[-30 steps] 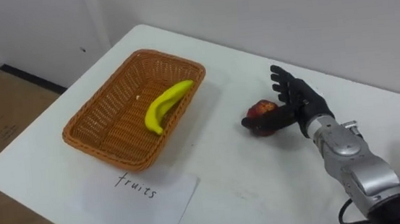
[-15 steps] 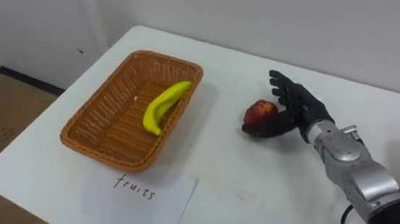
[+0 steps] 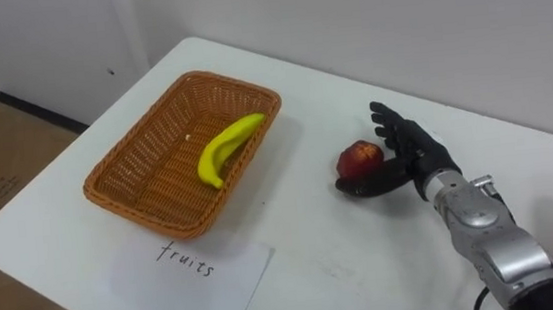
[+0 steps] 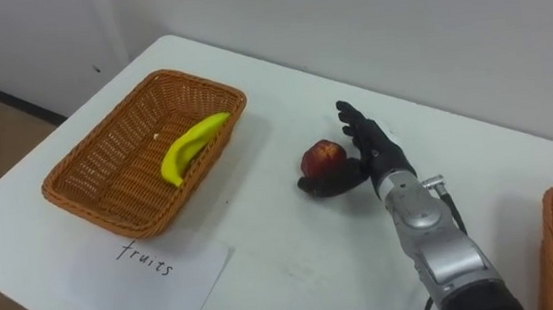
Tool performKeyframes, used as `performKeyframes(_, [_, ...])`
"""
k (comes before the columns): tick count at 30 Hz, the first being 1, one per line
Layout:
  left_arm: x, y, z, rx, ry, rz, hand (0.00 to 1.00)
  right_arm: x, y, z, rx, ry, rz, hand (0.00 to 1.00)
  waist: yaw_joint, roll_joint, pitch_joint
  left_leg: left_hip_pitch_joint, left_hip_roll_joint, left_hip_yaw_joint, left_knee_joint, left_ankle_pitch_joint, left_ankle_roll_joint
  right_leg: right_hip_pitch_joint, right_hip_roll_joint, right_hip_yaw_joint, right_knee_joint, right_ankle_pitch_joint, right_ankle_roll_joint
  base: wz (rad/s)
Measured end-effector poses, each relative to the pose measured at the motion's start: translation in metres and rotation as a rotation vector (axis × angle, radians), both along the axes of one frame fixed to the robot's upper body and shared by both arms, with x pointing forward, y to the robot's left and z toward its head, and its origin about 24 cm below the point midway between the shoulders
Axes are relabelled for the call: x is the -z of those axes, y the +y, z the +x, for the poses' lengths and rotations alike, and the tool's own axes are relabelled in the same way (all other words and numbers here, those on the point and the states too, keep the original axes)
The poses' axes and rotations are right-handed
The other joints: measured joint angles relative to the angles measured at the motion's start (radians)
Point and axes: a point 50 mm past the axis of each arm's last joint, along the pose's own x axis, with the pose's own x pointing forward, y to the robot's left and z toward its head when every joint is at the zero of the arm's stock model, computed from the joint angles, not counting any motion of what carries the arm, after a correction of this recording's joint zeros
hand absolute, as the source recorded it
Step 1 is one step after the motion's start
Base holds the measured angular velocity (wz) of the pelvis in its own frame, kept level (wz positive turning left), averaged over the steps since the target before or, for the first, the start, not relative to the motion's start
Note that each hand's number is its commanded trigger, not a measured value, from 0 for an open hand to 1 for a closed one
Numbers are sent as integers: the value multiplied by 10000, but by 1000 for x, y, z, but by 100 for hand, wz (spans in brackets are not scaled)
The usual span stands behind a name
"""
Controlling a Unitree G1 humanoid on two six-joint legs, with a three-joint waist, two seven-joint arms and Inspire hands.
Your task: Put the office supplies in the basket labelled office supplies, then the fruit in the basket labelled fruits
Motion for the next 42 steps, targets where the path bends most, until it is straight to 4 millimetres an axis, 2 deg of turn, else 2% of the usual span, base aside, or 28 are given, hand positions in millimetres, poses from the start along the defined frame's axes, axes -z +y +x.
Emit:
performKeyframes(15, [0,0,-1,-57,122,52,0,0,1,0,-438,-25,-717,0,11,18,12,10,1,1,-2,0,0,6,1,2,7,0,0,0])
performKeyframes(21, [1,0,6,-316,-145,-67,0,1,5,0,-1391,-189,-2745,0,36,-2,11,14,-33,2,7,0,0,-7,-1,20,22,0,0,0])
performKeyframes(28, [1,-1,7,-284,-262,-153,0,1,5,0,-1875,-181,-3789,0,23,-158,34,8,-41,0,6,-1,2,-9,-9,16,32,0,0,0])
performKeyframes(38, [2,-2,4,-309,-124,-395,0,0,4,0,-2051,-71,-3772,0,27,-402,76,-10,-44,-5,7,-14,14,-13,-12,2,21,0,0,0])
performKeyframes(39, [2,-2,4,-299,-141,-405,0,0,4,0,-2061,-87,-3809,100,25,-402,75,-15,-45,-5,6,-15,15,-20,-13,3,21,0,0,0])
performKeyframes(42, [1,-2,5,-288,-155,-418,0,-3,5,1,-2253,-230,-4143,100,31,-392,74,-41,-43,-4,-1,-15,15,-54,-13,0,20,-1,0,0])
